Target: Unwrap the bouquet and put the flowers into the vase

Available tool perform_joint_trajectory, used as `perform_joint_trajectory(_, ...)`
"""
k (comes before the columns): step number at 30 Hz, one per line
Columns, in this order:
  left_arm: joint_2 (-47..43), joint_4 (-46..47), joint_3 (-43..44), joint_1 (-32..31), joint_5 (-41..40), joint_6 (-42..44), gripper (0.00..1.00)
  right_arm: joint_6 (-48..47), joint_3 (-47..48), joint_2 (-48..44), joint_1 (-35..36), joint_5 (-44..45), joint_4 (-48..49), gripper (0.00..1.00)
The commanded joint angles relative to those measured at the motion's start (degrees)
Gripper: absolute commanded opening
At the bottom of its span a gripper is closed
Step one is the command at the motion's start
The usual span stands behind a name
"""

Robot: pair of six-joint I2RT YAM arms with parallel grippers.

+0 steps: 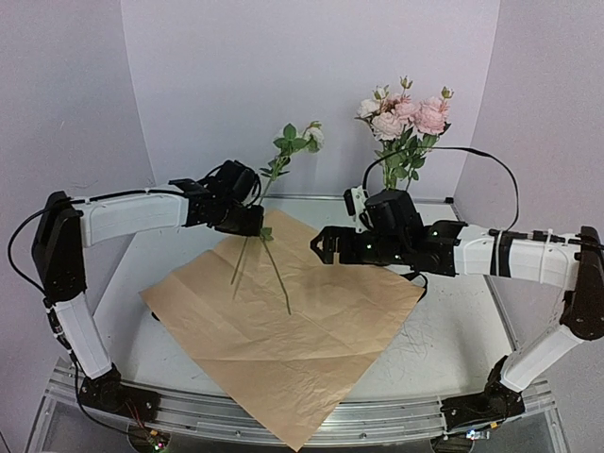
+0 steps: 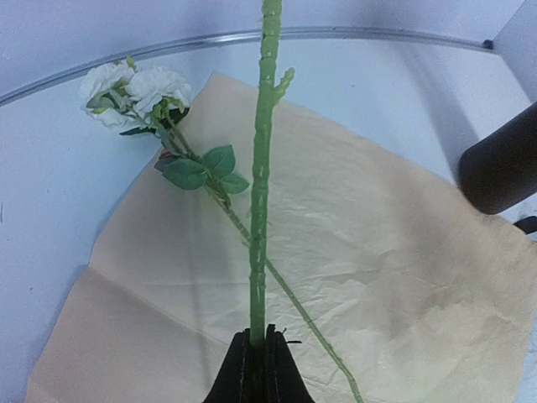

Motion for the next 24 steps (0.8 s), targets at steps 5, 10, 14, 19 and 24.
perform_joint_trajectory(5,-14.6,13.7,-9.2,-0.2,15.4,1.0,0.0,1.7,9.3,-1.9,0.3,-5.3,2.3,0.96)
perform_joint_trajectory(10,-22.9,25.2,-17.3,-0.2,23.7,-1.1,0.0,3.1,12.8,-2.7,0.3,-8.4,6.8,0.88)
perform_joint_trajectory(14,-27.8,32.9,-22.1,-0.3,27.7,-2.1,0.0,4.1,15.9,-1.7,0.3,-9.8,9.3,0.8)
perform_joint_trajectory(19,-30.8,35.8,-24.4,-0.3,32.3,-0.4,0.0,2.8,19.9,-0.3,0.3,-10.2,10.7,0.72)
perform_joint_trajectory(24,-32.1,36.8,-24.9,-0.5,35.8,0.2,0.0,1.2,23.0,1.1,0.3,-10.8,11.5,0.68)
